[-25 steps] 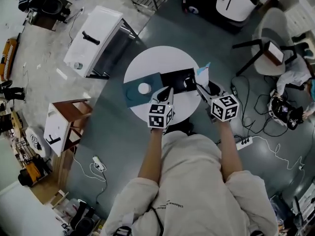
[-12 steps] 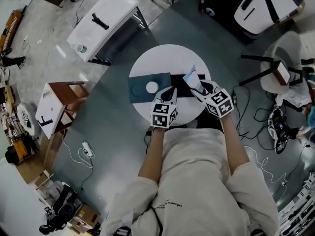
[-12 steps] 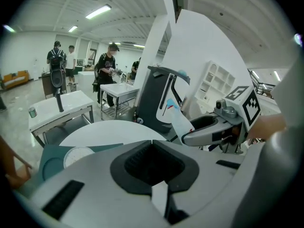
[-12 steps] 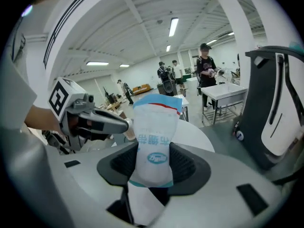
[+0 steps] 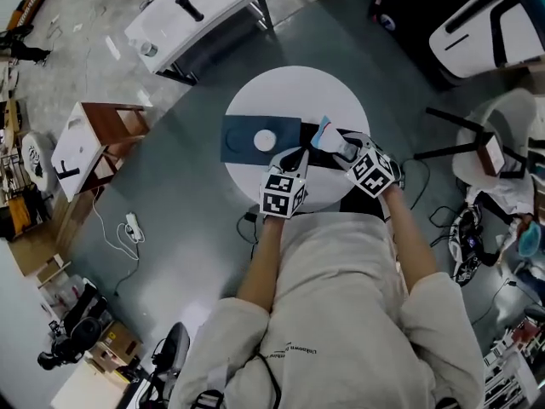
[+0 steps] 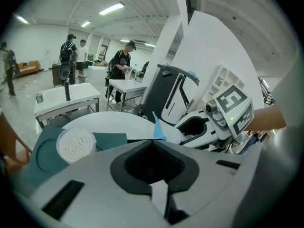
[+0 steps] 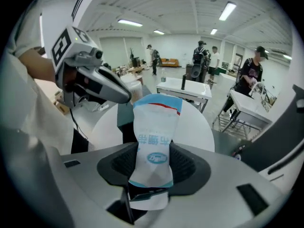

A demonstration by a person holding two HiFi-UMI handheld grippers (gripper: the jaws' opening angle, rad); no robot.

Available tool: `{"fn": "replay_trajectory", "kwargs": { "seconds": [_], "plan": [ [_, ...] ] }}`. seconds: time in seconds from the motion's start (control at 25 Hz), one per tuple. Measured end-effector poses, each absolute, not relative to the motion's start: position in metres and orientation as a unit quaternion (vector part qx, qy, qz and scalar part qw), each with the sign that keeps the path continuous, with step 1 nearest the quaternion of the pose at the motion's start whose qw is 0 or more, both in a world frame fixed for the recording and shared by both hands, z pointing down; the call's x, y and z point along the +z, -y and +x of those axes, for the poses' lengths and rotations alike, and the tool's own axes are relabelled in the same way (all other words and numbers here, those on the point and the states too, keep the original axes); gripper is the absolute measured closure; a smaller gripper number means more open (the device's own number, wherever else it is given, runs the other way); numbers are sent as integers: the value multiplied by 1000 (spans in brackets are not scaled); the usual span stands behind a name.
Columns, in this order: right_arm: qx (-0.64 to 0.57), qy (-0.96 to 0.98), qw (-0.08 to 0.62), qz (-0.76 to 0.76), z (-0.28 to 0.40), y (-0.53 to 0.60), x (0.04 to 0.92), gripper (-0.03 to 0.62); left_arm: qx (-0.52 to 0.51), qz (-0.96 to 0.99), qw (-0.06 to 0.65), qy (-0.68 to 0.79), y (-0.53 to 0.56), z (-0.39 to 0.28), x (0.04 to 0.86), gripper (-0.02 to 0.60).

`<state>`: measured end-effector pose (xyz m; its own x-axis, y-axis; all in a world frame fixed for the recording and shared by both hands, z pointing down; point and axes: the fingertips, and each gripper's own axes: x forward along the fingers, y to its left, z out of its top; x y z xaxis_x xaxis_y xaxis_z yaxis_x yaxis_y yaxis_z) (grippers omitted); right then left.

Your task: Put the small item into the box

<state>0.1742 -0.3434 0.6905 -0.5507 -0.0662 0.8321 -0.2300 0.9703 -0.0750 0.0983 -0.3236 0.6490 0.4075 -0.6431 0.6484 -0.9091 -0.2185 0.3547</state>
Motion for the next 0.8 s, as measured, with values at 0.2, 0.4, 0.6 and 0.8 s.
{"fn": "replay_trajectory", "kwargs": {
  "seconds": [0.2, 0.4, 0.6, 0.8],
  "plan": [
    [44, 864, 501, 30, 170, 342, 713, 378, 199, 760, 357, 506, 332, 100, 660, 560],
    [28, 843, 537, 6, 171, 337, 736, 378, 199, 752, 363, 513, 335, 97, 664, 560],
    [6, 819, 573, -26, 165, 330, 761, 378, 210, 745, 370, 513, 329, 94, 671, 560],
    [-44, 780, 623, -37, 169, 336, 780, 378, 221, 739, 372, 516, 325, 86, 676, 560]
  ]
}}
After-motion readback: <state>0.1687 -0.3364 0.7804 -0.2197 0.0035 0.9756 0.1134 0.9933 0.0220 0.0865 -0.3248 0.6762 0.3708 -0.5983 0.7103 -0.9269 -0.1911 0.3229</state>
